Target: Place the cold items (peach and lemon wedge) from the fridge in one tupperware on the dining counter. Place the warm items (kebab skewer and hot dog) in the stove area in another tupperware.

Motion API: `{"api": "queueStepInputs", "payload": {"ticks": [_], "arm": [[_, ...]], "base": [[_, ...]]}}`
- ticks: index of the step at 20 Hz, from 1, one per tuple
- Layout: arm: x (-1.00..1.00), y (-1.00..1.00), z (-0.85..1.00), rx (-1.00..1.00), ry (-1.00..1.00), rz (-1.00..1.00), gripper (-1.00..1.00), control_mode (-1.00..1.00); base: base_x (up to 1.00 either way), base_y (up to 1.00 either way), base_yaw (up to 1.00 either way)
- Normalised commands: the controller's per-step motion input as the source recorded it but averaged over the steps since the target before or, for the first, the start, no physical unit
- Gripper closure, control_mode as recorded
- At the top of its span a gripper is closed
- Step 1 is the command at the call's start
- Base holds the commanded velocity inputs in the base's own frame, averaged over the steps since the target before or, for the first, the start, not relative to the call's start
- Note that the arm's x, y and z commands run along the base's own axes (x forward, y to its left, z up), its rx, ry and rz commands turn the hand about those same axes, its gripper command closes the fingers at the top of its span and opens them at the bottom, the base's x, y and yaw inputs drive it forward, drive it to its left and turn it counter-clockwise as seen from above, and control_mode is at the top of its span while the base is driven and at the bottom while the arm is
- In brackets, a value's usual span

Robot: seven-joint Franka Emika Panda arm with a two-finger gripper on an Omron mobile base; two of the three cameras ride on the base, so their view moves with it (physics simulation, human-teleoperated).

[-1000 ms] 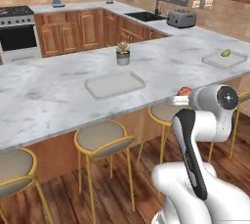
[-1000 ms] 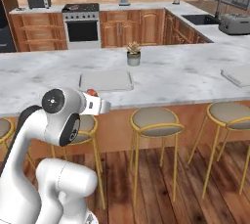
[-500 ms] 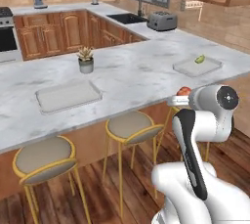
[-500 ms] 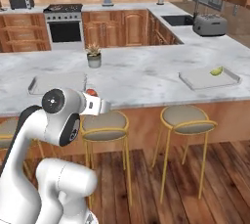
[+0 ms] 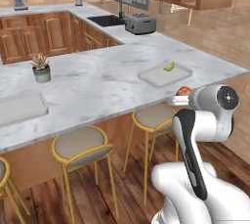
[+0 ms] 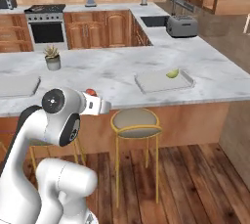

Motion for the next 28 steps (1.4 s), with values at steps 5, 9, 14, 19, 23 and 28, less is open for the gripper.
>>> {"api": "queueStepInputs", "payload": {"ticks": [5, 9, 14, 19, 23, 28], "arm": [[0.00, 0.00, 0.00, 0.00, 0.00, 0.00, 1.00, 1.00], [0.00, 0.00, 0.00, 0.00, 0.00, 0.00, 1.00, 1.00], [0.00, 0.00, 0.00, 0.00, 0.00, 0.00, 1.00, 1.00], [0.00, 0.00, 0.00, 0.00, 0.00, 0.00, 1.00, 1.00], [0.00, 0.00, 0.00, 0.00, 0.00, 0.00, 1.00, 1.00], [0.00, 0.00, 0.00, 0.00, 0.00, 0.00, 1.00, 1.00]], "base": [[0.49, -0.90, 0.00], [0.67, -0.70, 0.00], [0.79, -0.46, 0.04], [0.78, -0.31, 0.08], [0.56, -0.50, 0.11], [0.31, -0.72, 0.13]]}}
